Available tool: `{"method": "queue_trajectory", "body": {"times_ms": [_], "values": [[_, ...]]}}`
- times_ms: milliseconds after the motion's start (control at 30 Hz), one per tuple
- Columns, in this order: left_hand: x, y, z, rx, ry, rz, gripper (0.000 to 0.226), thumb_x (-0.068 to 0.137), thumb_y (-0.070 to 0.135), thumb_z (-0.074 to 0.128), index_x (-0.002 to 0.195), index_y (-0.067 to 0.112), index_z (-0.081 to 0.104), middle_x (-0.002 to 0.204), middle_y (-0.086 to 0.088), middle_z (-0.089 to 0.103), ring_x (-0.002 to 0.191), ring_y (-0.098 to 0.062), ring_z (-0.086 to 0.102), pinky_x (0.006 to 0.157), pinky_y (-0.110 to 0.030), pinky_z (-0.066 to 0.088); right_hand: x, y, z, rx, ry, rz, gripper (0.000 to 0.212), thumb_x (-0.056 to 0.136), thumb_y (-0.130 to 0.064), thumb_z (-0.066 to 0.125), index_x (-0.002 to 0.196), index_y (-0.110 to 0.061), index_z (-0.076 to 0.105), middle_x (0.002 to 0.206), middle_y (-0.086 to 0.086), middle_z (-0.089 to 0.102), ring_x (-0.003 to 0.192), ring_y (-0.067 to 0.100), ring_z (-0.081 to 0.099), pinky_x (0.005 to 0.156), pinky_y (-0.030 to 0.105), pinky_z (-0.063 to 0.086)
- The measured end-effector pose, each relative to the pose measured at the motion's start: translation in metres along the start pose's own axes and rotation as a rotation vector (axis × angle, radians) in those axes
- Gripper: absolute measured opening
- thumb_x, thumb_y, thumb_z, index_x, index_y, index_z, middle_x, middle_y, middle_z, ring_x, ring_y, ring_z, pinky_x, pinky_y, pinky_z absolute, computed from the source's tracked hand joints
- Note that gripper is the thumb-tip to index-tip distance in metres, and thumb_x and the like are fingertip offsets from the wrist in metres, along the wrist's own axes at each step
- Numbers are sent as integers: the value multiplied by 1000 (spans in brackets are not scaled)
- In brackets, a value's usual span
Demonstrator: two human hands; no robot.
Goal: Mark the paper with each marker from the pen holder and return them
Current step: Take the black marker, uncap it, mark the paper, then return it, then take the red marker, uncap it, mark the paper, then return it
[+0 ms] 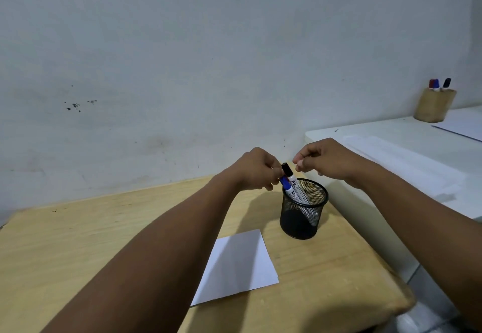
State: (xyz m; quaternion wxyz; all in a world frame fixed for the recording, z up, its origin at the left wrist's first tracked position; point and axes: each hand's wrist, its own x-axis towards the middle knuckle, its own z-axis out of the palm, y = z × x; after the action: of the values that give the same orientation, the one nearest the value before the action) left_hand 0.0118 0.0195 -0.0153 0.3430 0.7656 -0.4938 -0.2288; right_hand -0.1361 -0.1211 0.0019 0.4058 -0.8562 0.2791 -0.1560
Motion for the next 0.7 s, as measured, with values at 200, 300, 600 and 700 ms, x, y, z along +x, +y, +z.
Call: {"method": "queue_trajectory", "body": {"times_ms": [200,300,600,700], "values": [[-10,7,-18,-42,236,50,18,89,20,62,81,8,73,68,0,73,65,-17,77,54,-23,49,5,-14,6,42,66,-57,15,88,-5,67,99,-6,77,104,17,79,93,21,69,65,20,44],[-24,9,-43,-139,405,74,24,87,22,59,87,3,74,71,-5,75,65,-18,78,64,-32,57,8,-31,14,81,75,-121,13,89,-9,67,95,-11,78,101,10,79,97,20,69,70,23,46],[-99,-32,-121,-420,652,39,26,96,21,55,82,6,71,70,-10,68,68,-29,77,63,-33,56,-2,-120,87,248,-320,-308,21,94,-25,69,110,-12,68,91,10,82,88,17,77,77,31,54],[-135,-61,-138,-563,643,-35,23,99,21,57,94,4,72,75,-8,73,73,-28,76,67,-32,56,-6,-140,116,404,-401,-289,26,94,-23,70,115,-9,65,85,14,78,84,27,77,66,35,53]]}}
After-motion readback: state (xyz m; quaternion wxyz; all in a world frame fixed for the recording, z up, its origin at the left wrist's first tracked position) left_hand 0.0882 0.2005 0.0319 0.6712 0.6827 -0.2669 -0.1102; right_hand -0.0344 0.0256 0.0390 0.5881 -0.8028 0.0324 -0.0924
